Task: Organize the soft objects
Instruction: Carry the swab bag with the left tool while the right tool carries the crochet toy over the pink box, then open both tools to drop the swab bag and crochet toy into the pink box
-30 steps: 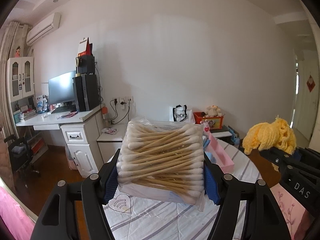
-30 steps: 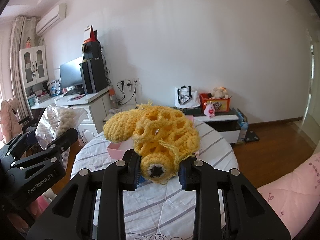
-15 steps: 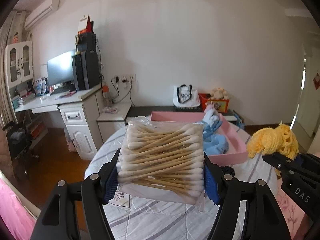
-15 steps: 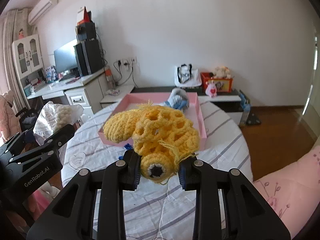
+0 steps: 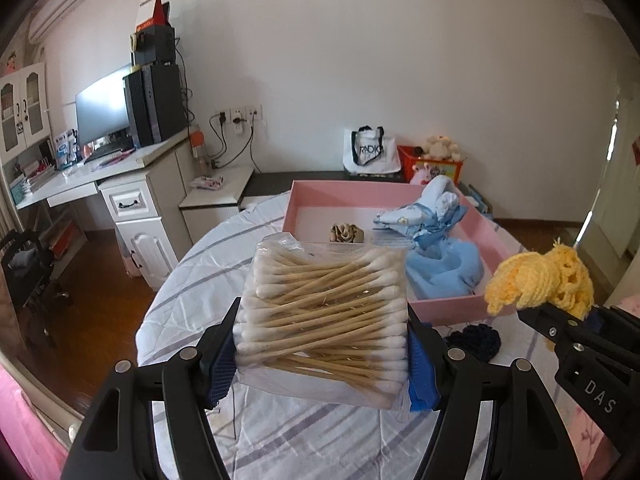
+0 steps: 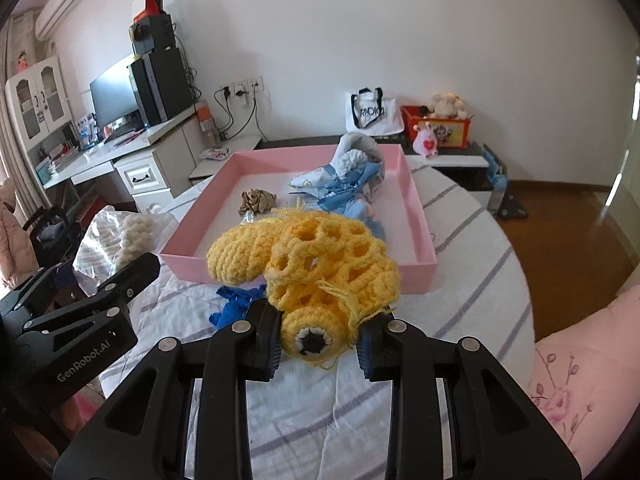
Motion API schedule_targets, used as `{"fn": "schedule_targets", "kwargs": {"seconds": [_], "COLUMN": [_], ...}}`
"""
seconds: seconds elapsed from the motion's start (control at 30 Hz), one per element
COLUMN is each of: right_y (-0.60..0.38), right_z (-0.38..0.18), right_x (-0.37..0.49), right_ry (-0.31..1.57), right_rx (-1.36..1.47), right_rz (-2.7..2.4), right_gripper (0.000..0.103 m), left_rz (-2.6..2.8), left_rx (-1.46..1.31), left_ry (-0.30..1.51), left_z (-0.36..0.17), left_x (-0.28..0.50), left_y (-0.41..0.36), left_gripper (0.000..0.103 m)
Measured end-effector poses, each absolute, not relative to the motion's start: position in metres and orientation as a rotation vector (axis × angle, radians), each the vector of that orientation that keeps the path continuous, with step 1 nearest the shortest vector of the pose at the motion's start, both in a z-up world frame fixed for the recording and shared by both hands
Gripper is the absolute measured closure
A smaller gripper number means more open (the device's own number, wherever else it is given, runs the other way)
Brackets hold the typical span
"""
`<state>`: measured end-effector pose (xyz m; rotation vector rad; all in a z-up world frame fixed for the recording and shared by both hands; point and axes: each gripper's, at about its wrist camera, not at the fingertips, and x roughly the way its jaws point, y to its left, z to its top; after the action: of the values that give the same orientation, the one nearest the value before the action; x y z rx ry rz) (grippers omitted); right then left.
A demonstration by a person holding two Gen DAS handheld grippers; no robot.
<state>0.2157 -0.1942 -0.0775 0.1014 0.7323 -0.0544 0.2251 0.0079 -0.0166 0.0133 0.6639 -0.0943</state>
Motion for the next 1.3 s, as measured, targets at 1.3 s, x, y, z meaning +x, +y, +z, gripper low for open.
{"fn": "schedule_targets", "kwargs": {"seconds": [1.3], "right_y": [-0.182], "right_z": [-0.119], "right_x": [0.343], "right_ry": [0.872], "right_rx": [0.097], "right_rz": [-0.066], "right_gripper": [0.042], "left_rz": [-0.104], "left_rx": [-0.014], "left_ry": [0.833], "left_z": [-0.065], "left_x": [0.461], "left_y": [0.018], "left_gripper": [0.022]}}
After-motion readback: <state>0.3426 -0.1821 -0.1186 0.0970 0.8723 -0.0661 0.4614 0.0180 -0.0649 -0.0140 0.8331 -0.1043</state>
